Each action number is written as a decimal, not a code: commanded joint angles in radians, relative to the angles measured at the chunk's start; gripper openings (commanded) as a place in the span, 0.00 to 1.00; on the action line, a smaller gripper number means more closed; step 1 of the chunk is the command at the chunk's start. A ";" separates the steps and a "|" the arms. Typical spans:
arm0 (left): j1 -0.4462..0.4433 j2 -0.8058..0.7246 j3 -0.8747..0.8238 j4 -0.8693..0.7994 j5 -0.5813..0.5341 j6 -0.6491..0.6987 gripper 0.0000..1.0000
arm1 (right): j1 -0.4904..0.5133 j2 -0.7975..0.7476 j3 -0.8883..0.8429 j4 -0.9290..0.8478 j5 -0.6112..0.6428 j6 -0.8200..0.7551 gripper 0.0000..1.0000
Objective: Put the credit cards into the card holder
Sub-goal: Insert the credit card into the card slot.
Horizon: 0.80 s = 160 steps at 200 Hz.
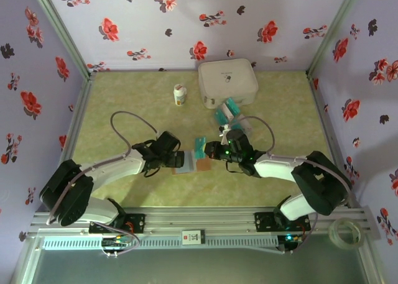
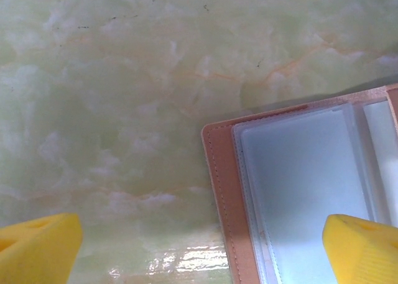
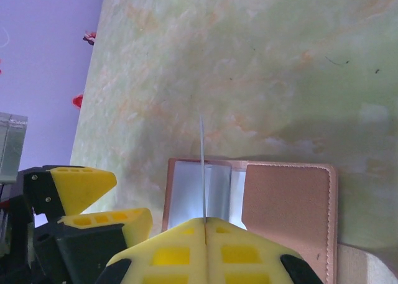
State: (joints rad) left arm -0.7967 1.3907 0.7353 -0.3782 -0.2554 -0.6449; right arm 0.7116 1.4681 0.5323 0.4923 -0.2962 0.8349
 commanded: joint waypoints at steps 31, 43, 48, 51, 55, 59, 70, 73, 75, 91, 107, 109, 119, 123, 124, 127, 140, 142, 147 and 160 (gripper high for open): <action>-0.028 0.056 0.009 0.012 -0.055 0.031 1.00 | 0.003 0.040 -0.014 0.086 -0.024 0.036 0.00; -0.033 0.069 0.013 0.010 -0.063 0.036 1.00 | 0.003 0.044 -0.018 0.096 -0.026 0.040 0.00; -0.035 0.074 0.015 0.010 -0.065 0.037 1.00 | 0.004 0.043 -0.020 0.098 -0.026 0.040 0.00; -0.036 0.076 0.016 0.009 -0.069 0.036 1.00 | 0.003 0.045 -0.020 0.098 -0.025 0.040 0.00; -0.037 0.080 0.017 0.009 -0.071 0.036 1.00 | 0.003 0.045 -0.021 0.099 -0.026 0.040 0.00; -0.037 0.082 0.017 0.007 -0.074 0.035 1.00 | 0.003 0.045 -0.022 0.098 -0.025 0.040 0.00; -0.039 0.089 0.015 0.003 -0.079 0.034 1.00 | 0.004 0.044 -0.023 0.098 -0.026 0.041 0.00; -0.040 0.091 0.014 0.003 -0.081 0.033 1.00 | 0.004 0.045 -0.024 0.098 -0.025 0.041 0.00; -0.039 0.090 0.013 0.002 -0.083 0.033 1.00 | 0.004 0.044 -0.025 0.098 -0.025 0.041 0.00; -0.041 0.095 0.009 -0.004 -0.095 0.028 1.00 | 0.005 0.045 -0.026 0.098 -0.024 0.041 0.00; -0.041 0.103 0.006 -0.014 -0.105 0.024 1.00 | 0.005 0.047 -0.028 0.099 -0.023 0.041 0.00; -0.041 0.103 0.006 -0.015 -0.105 0.024 1.00 | 0.005 0.047 -0.028 0.098 -0.024 0.041 0.00; -0.042 0.111 0.005 -0.020 -0.111 0.024 1.00 | 0.005 0.051 -0.028 0.098 -0.024 0.041 0.00; -0.041 0.114 0.005 -0.023 -0.113 0.022 1.00 | 0.005 0.053 -0.028 0.099 -0.024 0.041 0.00; -0.041 0.115 0.005 -0.024 -0.114 0.022 1.00 | 0.005 0.053 -0.028 0.099 -0.024 0.041 0.00; -0.041 0.117 0.006 -0.025 -0.116 0.021 1.00 | 0.005 0.054 -0.028 0.100 -0.025 0.041 0.00; -0.041 0.125 0.006 -0.031 -0.120 0.018 1.00 | 0.005 0.060 -0.026 0.103 -0.029 0.041 0.00; -0.041 0.126 0.006 -0.032 -0.122 0.018 1.00 | 0.006 0.060 -0.026 0.103 -0.030 0.041 0.00; -0.041 0.128 0.006 -0.036 -0.123 0.015 1.00 | 0.006 0.063 -0.026 0.104 -0.030 0.041 0.00; -0.041 0.134 0.007 -0.045 -0.131 0.008 1.00 | 0.006 0.071 -0.025 0.108 -0.035 0.041 0.00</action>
State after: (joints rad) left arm -0.8299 1.4952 0.7368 -0.3740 -0.3374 -0.6258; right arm 0.7116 1.5196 0.5213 0.5686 -0.3157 0.8661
